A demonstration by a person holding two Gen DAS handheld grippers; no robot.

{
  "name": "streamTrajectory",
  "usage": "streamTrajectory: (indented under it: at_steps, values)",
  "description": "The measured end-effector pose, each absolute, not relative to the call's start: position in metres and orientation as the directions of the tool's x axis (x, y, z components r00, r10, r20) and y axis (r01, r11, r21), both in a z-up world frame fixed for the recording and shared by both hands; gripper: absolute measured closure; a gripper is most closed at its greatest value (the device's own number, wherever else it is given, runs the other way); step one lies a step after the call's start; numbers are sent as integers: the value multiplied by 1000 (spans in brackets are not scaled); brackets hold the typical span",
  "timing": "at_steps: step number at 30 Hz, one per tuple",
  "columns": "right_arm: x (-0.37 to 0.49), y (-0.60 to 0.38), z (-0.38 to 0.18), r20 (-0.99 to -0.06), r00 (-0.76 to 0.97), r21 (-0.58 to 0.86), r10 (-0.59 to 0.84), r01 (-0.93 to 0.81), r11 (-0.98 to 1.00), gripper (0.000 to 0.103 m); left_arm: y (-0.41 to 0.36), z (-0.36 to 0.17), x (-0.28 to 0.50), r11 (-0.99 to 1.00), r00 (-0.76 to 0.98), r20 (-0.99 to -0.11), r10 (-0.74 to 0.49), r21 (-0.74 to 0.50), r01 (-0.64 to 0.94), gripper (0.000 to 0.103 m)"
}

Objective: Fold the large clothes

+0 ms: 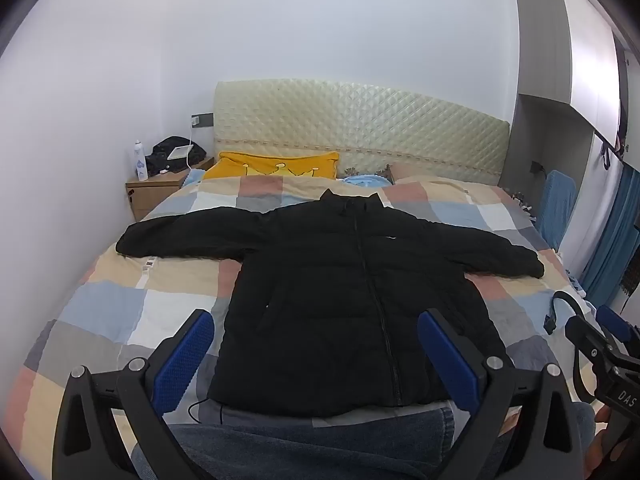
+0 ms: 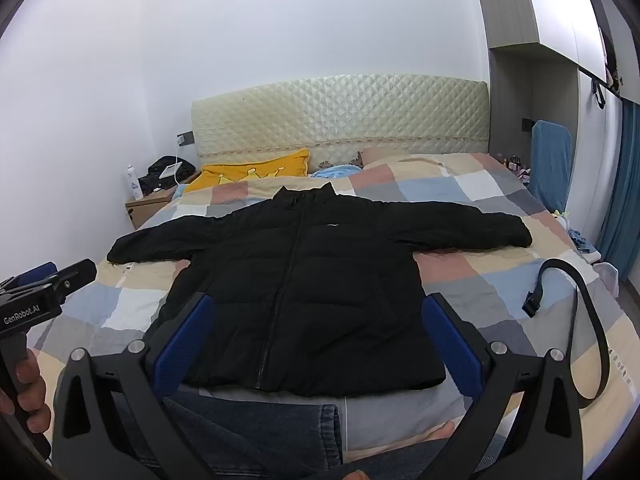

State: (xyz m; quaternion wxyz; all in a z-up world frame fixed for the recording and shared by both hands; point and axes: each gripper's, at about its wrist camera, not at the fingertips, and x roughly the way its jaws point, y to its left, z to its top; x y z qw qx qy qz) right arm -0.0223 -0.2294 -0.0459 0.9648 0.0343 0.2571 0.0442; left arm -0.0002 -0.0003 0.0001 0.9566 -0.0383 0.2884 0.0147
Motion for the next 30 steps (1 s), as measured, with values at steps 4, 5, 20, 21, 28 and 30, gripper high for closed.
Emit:
streamTrajectory:
  at_steps: [4,5,20,21,28,30]
  values:
    - [-22,-229,-46,-508,855,91,100,-62,994,0,1,0,-1,996,831,-556,5,-67,-51,0]
    - [-22,-230,-46,-507,856,93,101,-62,994,0,1,1,-2,996,832,-554,9,-66,-55,0]
    - [-24,-236,-48,-507,859,83,75,-38,996,0,-5,-1,-5,997,830,-557,36,-40,-70,0]
    - [-23,-235,-47,-509,858,75,68,-35,997,0,-3,0,-5,996,830,-556,40,-46,-79,0]
    - [-25,-235,-49,-511,857,73,65,-32,997,0,-3,1,-6,996,832,-553,42,-39,-76,0]
    - [-26,-235,-49,-511,858,67,54,-22,997,0,-3,0,-6,997,830,-556,38,-39,-72,0]
